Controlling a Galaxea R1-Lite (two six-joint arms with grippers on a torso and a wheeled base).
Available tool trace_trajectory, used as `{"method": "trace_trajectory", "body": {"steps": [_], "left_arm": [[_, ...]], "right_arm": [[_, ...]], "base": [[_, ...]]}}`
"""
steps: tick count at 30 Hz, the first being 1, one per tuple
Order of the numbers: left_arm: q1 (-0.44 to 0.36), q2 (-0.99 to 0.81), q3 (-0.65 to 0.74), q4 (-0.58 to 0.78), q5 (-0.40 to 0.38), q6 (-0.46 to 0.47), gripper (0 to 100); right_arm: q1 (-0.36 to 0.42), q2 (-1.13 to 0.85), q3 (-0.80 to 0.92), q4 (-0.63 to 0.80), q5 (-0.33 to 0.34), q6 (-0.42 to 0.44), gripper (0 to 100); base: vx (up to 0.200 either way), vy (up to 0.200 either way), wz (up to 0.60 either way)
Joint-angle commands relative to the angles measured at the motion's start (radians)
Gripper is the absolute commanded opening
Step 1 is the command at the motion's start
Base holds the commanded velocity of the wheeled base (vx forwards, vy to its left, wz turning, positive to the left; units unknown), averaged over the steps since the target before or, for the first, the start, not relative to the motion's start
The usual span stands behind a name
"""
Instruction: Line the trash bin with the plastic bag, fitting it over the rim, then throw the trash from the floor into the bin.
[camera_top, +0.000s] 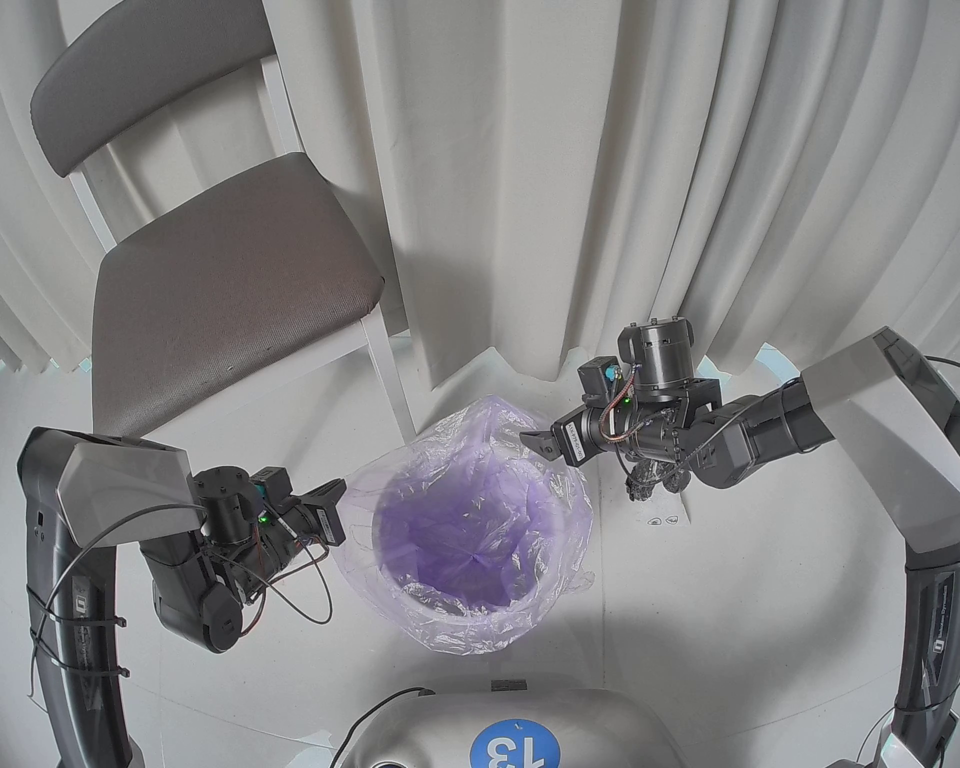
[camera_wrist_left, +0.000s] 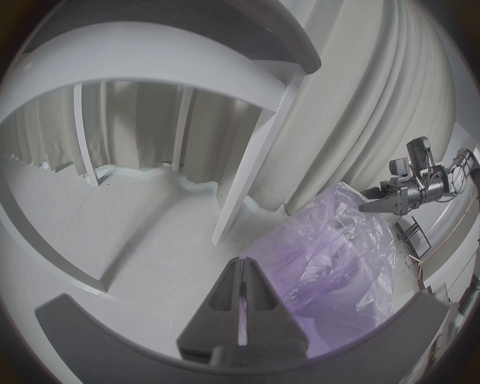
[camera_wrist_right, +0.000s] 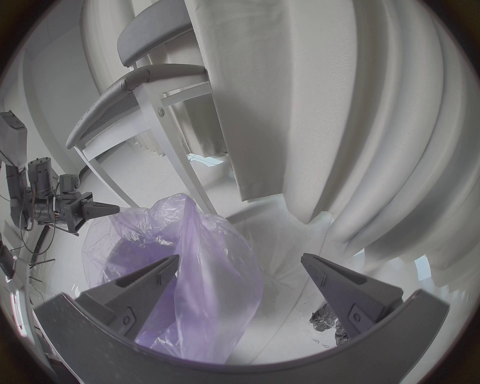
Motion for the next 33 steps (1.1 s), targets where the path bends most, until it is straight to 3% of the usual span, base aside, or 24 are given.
{"method": "trace_trajectory", "body": {"steps": [1, 12, 33], "left_arm": [[0.014, -0.021, -0.014, -0.018, -0.001, -0.003, 0], [0.026, 0.005, -0.119, -0.018, 0.07, -0.009, 0], [0.003, 0.143, -0.218, -0.016, 0.154, -0.006, 0]], "right_arm": [[0.003, 0.029, -0.027, -0.021, -0.001, 0.017, 100], [0.007, 0.077, -0.122, -0.041, -0.041, 0.035, 100], [-0.024, 0.192, -0.223, -0.042, -0.044, 0.038, 100]], "base": [[0.0, 0.0, 0.0], [0.0, 0.0, 0.0], [0.0, 0.0, 0.0]]}}
